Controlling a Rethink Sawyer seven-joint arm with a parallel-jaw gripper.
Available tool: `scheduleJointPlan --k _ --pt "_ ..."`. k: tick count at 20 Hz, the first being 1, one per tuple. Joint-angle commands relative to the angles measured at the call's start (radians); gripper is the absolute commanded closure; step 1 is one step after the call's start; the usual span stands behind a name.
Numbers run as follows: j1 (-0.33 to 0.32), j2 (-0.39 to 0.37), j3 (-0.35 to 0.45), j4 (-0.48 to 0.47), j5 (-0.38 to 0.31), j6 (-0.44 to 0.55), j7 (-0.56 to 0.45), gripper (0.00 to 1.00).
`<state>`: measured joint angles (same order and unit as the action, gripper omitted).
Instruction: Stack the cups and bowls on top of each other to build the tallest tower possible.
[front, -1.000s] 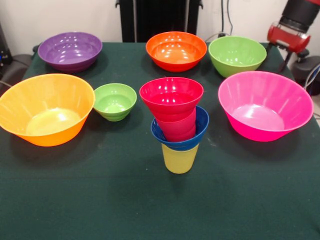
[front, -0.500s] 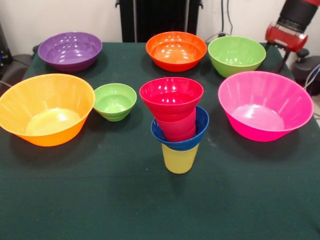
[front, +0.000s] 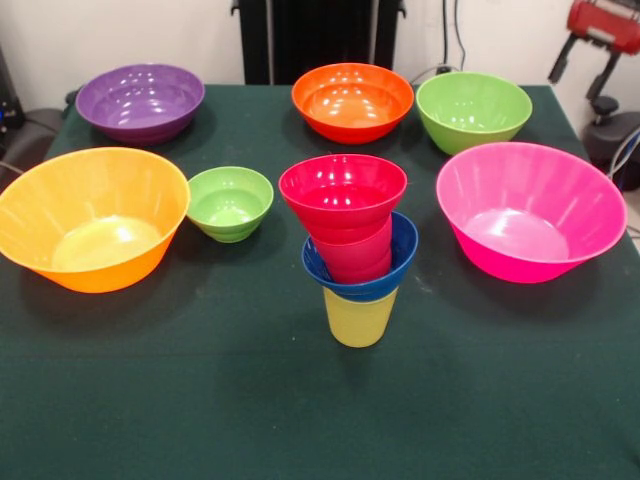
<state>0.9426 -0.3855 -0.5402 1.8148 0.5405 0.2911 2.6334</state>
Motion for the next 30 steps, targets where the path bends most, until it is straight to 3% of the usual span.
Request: scheduleJointPlan --k 1,5,11,15,30 --pt "0.024 -0.056 -0.02 -0.09 -0.031 0.217 0.156 0.0" --pt "-0.008 -0.101 0.001 -0.039 -0.063 0.214 0.086 0.0" --pt "-0.077 0.003 0.06 -0.023 -0.087 0.091 0.04 0.0" --pt "-0.112 0.014 0.075 0.002 -0.117 0.043 0.015 0.0" --pt "-0.167 0.056 0.109 0.007 -0.207 -0.039 0.031 0.0"
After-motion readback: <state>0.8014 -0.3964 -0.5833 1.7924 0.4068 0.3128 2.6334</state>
